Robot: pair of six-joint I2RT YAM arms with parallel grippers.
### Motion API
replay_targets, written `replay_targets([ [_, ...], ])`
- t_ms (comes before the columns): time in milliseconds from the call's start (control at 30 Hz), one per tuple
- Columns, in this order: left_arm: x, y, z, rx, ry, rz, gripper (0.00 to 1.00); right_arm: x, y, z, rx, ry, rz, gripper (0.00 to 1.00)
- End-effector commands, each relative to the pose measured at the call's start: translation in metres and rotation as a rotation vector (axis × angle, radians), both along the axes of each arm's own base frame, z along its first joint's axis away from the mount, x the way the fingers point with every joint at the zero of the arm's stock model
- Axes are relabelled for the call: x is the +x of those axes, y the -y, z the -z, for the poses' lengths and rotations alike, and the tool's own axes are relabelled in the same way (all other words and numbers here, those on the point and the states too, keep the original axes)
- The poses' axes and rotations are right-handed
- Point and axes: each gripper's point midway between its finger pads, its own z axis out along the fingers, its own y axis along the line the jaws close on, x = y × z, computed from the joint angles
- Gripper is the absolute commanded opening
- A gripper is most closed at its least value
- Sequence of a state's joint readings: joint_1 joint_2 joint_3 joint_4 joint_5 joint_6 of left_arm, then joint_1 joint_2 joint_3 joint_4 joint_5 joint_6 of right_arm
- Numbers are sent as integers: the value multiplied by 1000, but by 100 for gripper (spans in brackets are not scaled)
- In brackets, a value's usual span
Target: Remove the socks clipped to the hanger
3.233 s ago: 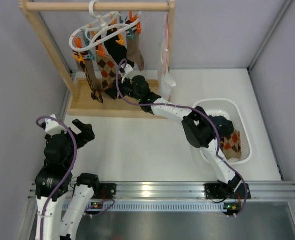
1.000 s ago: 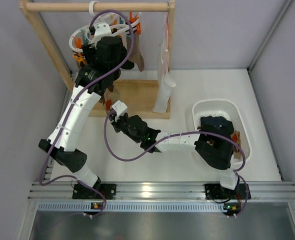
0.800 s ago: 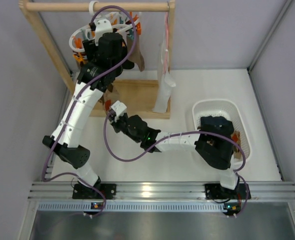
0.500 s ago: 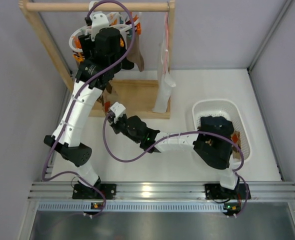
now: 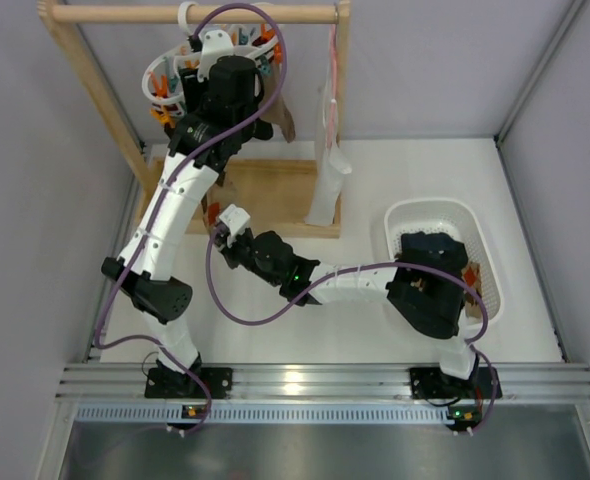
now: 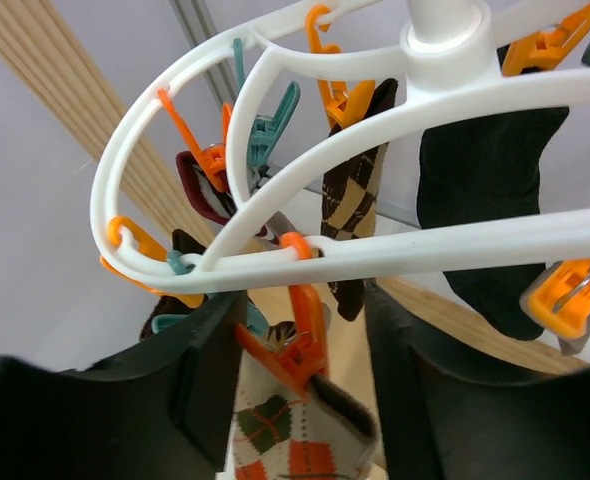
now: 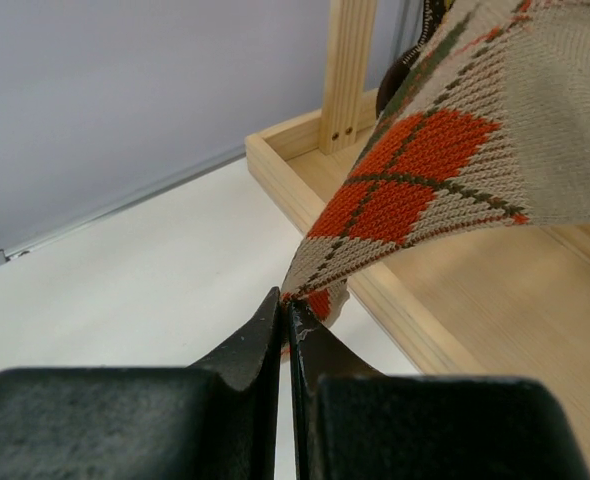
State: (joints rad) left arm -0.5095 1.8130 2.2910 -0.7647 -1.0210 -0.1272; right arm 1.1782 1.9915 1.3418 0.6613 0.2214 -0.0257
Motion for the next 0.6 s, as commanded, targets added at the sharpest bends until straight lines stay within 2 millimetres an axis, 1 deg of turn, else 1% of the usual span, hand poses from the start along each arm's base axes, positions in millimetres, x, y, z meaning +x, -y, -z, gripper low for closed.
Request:
replay_targets([
  [0,-6,-5,-21,-21,57,-9,52,-19,-7,-10,30,10,-54,0],
  [100,-4,-4,-20,-9,50,-11,39,-20,-5,-9,31,7,-56,0],
  [167,-4,-6,-21,-8,51,-15,33,-20,-4,-10,34,7,-56,0],
  [200,-4,-6,-21,-9,52,-15,33,-21,-3,-9,36,4,-54,0],
  [233,-4,-7,-22,-11,55,-14,30,-21,-2,-11,42,5,-54,0],
  [267,-5,-7,-23,-13,57,-12,24,-21,-2,-12,44,6,-56,0],
  [300,-5,-6,-24,-14,56,-5,23,-23,-1,-9,41,2,-56,0],
  [333,-5,-6,-25,-16,59,-3,19,-23,1,-13,51,4,-56,0],
  [400,-5,-5,-26,-23,63,7,14,-24,7,-14,57,3,-49,0],
  [433,-5,-4,-25,-24,61,12,15,-26,10,-16,61,5,-49,0],
  [467,-6,-3,-26,-34,66,20,18,-29,16,-9,72,-31,-45,0],
  [500,-6,-2,-26,-41,68,28,21,-32,24,-25,106,-27,-45,0],
  [533,-6,0,-22,-45,58,45,24,-36,30,-27,117,-31,-49,0],
  [567,-10,0,-26,-65,72,55,27,-40,36,-32,133,-38,-51,0],
])
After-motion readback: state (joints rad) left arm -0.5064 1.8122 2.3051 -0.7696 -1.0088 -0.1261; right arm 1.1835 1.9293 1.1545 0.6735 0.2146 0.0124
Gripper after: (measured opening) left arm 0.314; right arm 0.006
